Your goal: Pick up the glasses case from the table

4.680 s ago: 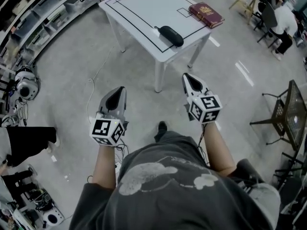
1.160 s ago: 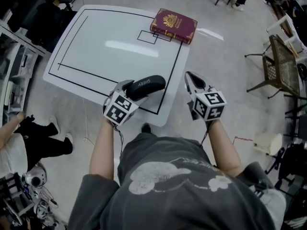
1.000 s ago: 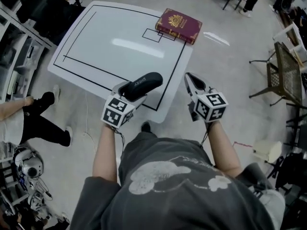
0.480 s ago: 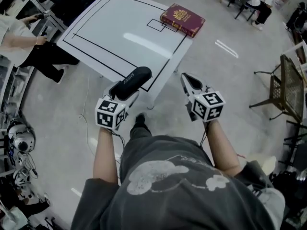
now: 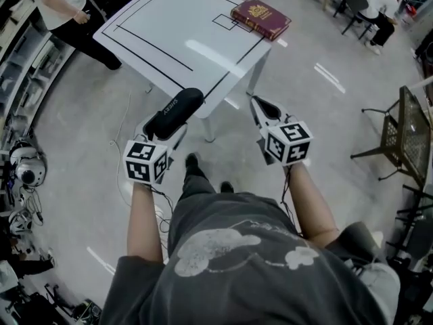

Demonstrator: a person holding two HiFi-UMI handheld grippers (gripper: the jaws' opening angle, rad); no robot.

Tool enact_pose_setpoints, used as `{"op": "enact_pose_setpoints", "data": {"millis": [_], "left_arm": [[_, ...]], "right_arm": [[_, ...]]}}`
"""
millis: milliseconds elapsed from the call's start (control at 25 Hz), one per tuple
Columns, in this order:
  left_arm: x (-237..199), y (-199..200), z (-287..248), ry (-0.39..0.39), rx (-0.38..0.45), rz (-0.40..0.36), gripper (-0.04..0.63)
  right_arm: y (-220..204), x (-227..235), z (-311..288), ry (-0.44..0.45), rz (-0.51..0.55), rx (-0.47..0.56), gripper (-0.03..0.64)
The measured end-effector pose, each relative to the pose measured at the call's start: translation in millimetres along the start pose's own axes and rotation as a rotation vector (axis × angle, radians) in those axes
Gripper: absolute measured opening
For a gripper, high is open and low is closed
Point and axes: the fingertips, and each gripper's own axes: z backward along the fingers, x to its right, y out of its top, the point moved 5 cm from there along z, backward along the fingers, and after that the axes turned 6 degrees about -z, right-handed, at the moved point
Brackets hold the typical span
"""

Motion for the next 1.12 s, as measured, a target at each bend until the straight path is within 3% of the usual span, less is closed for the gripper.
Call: {"op": "enact_pose_setpoints", "data": {"millis": [520, 800, 1120], "left_arm": [[5.7, -15.9, 34.5, 0.043, 0.048, 0.057, 0.348], [7.5, -38.4, 74.0, 0.042, 0.063, 0.083, 0.347], [27.4, -64.0, 129.2, 0.011, 0.072, 0.085, 0.347]], "right_arm": [[-26.4, -29.9, -1.2, 0.042, 0.010, -0.051, -0.002], [-32.0, -71.5, 0.9, 0.048, 0.034, -0.056, -0.002], [-44.7, -120.9, 44.5, 0.030, 0.055, -0.047, -0.002]]}}
